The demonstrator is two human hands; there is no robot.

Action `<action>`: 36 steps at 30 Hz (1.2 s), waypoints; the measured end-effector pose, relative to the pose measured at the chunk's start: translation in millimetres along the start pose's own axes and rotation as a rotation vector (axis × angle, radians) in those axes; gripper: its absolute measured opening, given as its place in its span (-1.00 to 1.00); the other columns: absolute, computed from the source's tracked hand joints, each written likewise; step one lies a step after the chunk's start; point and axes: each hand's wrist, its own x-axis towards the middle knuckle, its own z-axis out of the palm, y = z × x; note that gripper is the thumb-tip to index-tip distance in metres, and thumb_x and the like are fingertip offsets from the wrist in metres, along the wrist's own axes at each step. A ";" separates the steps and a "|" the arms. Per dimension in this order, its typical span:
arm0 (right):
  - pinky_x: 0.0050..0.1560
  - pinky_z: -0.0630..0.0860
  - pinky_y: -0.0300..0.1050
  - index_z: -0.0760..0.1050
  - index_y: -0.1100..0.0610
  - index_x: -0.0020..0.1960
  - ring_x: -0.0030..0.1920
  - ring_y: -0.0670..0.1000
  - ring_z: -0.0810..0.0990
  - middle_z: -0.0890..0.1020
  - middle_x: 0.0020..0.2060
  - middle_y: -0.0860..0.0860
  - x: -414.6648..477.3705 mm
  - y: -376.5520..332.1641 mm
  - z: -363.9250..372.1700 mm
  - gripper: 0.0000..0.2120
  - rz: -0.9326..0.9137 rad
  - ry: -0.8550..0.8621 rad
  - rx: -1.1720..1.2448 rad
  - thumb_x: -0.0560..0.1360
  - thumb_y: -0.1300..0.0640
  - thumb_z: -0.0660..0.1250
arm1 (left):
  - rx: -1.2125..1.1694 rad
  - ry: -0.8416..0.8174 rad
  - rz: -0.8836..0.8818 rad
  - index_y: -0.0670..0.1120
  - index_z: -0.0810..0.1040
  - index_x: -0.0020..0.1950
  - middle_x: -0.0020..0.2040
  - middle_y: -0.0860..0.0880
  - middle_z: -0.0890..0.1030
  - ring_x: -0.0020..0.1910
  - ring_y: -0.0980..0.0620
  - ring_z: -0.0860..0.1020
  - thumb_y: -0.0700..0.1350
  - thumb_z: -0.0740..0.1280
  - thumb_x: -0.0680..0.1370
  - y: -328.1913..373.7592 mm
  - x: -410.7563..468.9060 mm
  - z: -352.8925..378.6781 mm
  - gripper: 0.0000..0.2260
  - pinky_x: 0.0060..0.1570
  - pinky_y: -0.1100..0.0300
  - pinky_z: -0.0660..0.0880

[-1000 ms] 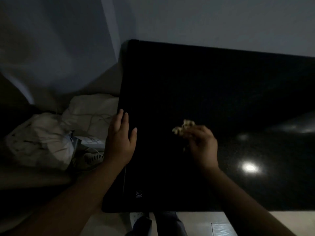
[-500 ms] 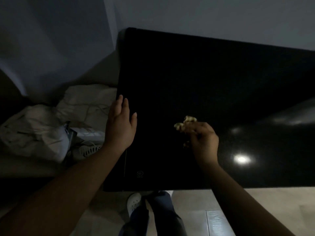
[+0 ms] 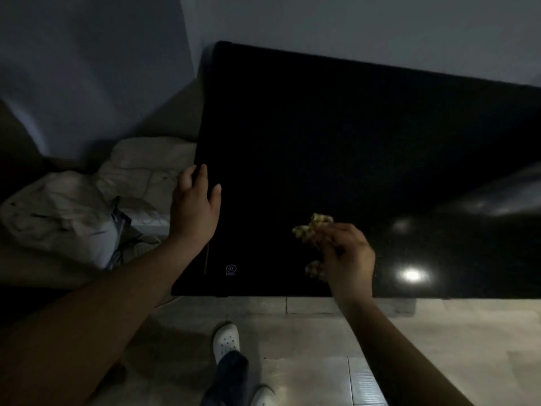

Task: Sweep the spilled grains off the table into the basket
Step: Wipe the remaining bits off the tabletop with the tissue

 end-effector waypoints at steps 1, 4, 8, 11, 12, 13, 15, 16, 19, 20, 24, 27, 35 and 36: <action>0.08 0.54 -0.13 0.61 -0.04 0.07 0.08 -0.09 0.54 0.57 0.02 -0.15 -0.4 1.3 -0.7 -0.76 0.034 0.001 0.018 0.50 0.24 0.38 | 0.013 0.007 0.003 -0.18 0.23 0.49 0.43 -0.22 0.23 0.29 -0.28 0.35 -0.04 0.15 0.63 -1.4 -3.8 0.6 -0.55 0.23 -0.07 0.39; 0.04 0.47 -0.29 0.63 -0.01 0.07 0.08 -0.05 0.54 0.58 0.03 -0.11 -20.8 7.0 2.2 -0.77 0.005 -0.023 -0.029 0.49 0.25 0.39 | 0.063 0.039 0.005 -0.17 0.24 0.49 0.41 -0.23 0.26 0.26 -0.28 0.38 -0.03 0.14 0.64 -0.3 -10.4 3.7 -0.56 0.17 -0.01 0.37; -0.02 0.44 -0.40 0.66 0.03 0.02 0.01 -0.08 0.53 0.56 -0.04 -0.16 -59.0 8.0 1.8 -0.74 -0.071 -0.005 -0.030 0.44 0.32 0.42 | 0.125 0.067 0.001 -0.19 0.24 0.48 0.41 -0.24 0.27 0.24 -0.27 0.40 -0.04 0.12 0.65 4.1 -13.7 5.0 -0.57 0.16 -0.03 0.39; -0.04 0.48 -0.37 0.67 -0.01 0.00 -0.01 -0.12 0.55 0.54 -0.08 -0.23 -73.7 5.2 -0.3 -0.72 -0.063 -0.028 0.000 0.42 0.34 0.44 | 0.153 0.077 -0.001 -0.21 0.25 0.47 0.40 -0.24 0.27 0.24 -0.27 0.41 -0.07 0.12 0.65 6.0 -15.0 5.3 -0.58 0.17 -0.04 0.39; -0.05 0.49 -0.37 0.66 -0.03 -0.01 -0.01 -0.14 0.55 0.54 -0.08 -0.25 -77.2 3.2 -1.9 -0.70 -0.054 -0.060 0.003 0.42 0.34 0.44 | 0.155 0.078 -0.005 -0.20 0.26 0.47 0.40 -0.24 0.27 0.23 -0.27 0.41 -0.07 0.13 0.64 6.4 -15.2 4.9 -0.58 0.17 -0.04 0.40; -0.05 0.49 -0.39 0.65 -0.05 -0.01 -0.02 -0.15 0.56 0.55 -0.08 -0.25 -79.7 0.7 -3.8 -0.69 -0.051 -0.094 0.011 0.41 0.35 0.44 | 0.155 0.075 -0.008 -0.20 0.26 0.47 0.40 -0.24 0.27 0.23 -0.26 0.42 -0.07 0.13 0.64 6.2 -15.2 4.3 -0.58 0.17 -0.04 0.40; -0.06 0.51 -0.38 0.66 -0.03 -0.02 -0.02 -0.16 0.57 0.58 -0.08 -0.18 -78.3 -3.5 -10.3 -0.69 -0.071 -0.112 0.004 0.41 0.35 0.45 | 0.144 0.067 -0.009 -0.20 0.26 0.47 0.40 -0.24 0.27 0.23 -0.26 0.42 -0.07 0.13 0.64 6.4 -15.0 3.1 -0.58 0.18 -0.04 0.40; -0.06 0.53 -0.34 0.66 0.00 -0.02 -0.02 -0.15 0.57 0.59 -0.07 -0.15 -72.2 -5.0 -13.1 -0.71 -0.089 -0.075 -0.018 0.41 0.36 0.44 | 0.139 0.068 -0.014 -0.20 0.26 0.47 0.40 -0.24 0.27 0.23 -0.26 0.42 -0.07 0.13 0.64 6.6 -15.0 2.8 -0.58 0.18 -0.04 0.40; -0.03 0.57 -0.14 0.64 0.00 -0.02 -0.02 -0.11 0.59 0.61 -0.04 -0.09 -31.9 -14.7 -15.0 -0.78 0.002 0.075 0.057 0.47 0.31 0.40 | 0.117 0.073 -0.037 -0.19 0.27 0.47 0.41 -0.23 0.27 0.22 -0.27 0.43 -0.07 0.13 0.64 7.4 -16.4 2.7 -0.58 0.15 -0.05 0.42; -0.02 0.56 -0.16 0.63 -0.01 -0.03 -0.02 -0.13 0.58 0.60 -0.04 -0.09 -15.1 -22.2 -13.9 -0.80 0.052 0.089 0.127 0.49 0.28 0.39 | 0.109 0.072 -0.037 -0.18 0.27 0.47 0.41 -0.22 0.27 0.21 -0.26 0.43 -0.07 0.14 0.64 7.6 -16.0 1.8 -0.58 0.13 -0.04 0.42; -0.06 0.44 -0.46 0.64 0.05 -0.03 -0.04 -0.26 0.56 0.60 -0.06 -0.10 42.1 -46.2 -4.9 -0.84 0.053 0.085 0.269 0.50 0.27 0.38 | 0.018 0.022 -0.050 -0.15 0.29 0.46 0.41 -0.18 0.29 0.22 -0.24 0.42 -0.09 0.18 0.62 4.2 -6.0 -6.1 -0.59 0.13 -0.04 0.41; -0.07 0.42 -0.52 0.64 0.05 -0.01 -0.04 -0.30 0.56 0.60 -0.05 -0.13 78.5 -53.4 0.5 -0.84 0.050 0.021 0.294 0.51 0.27 0.37 | 0.003 0.058 -0.005 -0.14 0.34 0.43 0.32 -0.20 0.38 0.22 -0.22 0.43 -0.11 0.24 0.59 -1.2 14.8 -13.0 -0.59 0.11 -0.04 0.42; -0.03 0.48 -0.42 0.59 -0.07 -0.04 -0.01 -0.24 0.56 0.59 -0.02 -0.11 140.5 -51.8 22.1 -0.82 0.032 0.008 0.308 0.53 0.22 0.35 | 0.024 0.046 -0.107 -0.17 0.33 0.41 0.32 -0.23 0.38 0.25 -0.25 0.40 0.01 0.21 0.60 7.6 98.5 -9.7 -0.57 0.18 -0.06 0.41; -0.03 0.48 -0.42 0.59 -0.06 -0.04 -0.02 -0.24 0.56 0.59 -0.02 -0.11 148.2 -50.9 24.5 -0.82 0.027 0.022 0.302 0.53 0.22 0.35 | 0.030 0.051 -0.132 -0.18 0.34 0.40 0.32 -0.23 0.39 0.25 -0.25 0.40 0.02 0.20 0.60 9.3 108.1 -6.8 -0.56 0.18 -0.06 0.40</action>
